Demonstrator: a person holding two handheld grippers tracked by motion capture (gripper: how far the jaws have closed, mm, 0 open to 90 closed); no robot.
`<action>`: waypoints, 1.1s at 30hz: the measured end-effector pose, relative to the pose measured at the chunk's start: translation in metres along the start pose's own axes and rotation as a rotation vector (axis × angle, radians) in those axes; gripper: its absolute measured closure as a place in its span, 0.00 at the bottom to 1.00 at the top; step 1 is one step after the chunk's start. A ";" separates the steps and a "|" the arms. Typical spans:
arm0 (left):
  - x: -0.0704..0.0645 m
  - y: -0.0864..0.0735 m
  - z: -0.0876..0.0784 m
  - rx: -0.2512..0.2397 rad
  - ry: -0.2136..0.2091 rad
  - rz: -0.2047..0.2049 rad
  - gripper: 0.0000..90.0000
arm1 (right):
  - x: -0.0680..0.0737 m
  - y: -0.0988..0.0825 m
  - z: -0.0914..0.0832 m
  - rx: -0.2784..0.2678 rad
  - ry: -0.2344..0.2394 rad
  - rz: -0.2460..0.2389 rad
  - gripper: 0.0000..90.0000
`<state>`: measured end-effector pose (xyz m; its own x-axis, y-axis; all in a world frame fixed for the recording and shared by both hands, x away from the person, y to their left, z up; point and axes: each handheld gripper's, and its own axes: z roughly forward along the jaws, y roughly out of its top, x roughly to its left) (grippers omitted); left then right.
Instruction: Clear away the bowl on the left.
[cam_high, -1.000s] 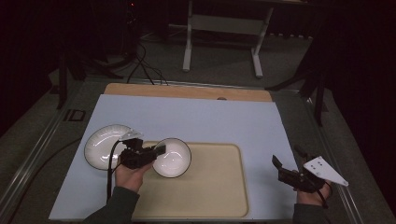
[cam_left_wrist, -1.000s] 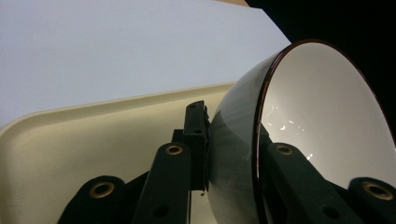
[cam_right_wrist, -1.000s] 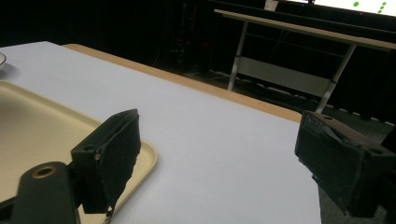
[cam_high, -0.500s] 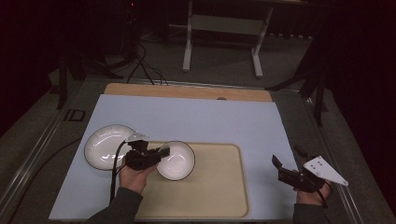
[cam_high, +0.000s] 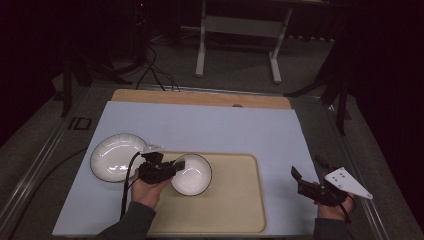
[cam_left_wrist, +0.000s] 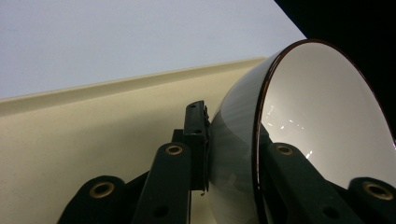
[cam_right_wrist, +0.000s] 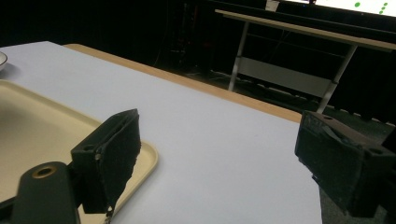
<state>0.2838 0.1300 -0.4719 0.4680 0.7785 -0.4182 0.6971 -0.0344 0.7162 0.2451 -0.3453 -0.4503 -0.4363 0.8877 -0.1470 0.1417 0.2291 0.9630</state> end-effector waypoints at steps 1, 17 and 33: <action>0.000 0.000 0.001 0.003 0.001 0.001 0.88 | 0.000 0.000 0.000 0.000 0.000 0.000 0.15; -0.003 -0.007 0.015 0.056 0.018 0.016 0.88 | 0.000 0.000 0.000 -0.001 0.002 0.001 0.15; -0.002 -0.017 0.030 0.119 0.046 0.025 0.88 | 0.000 0.000 0.000 -0.004 0.003 0.002 0.15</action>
<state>0.2876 0.1104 -0.5000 0.4621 0.8045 -0.3732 0.7465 -0.1257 0.6534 0.2450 -0.3454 -0.4502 -0.4384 0.8871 -0.1441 0.1389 0.2253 0.9643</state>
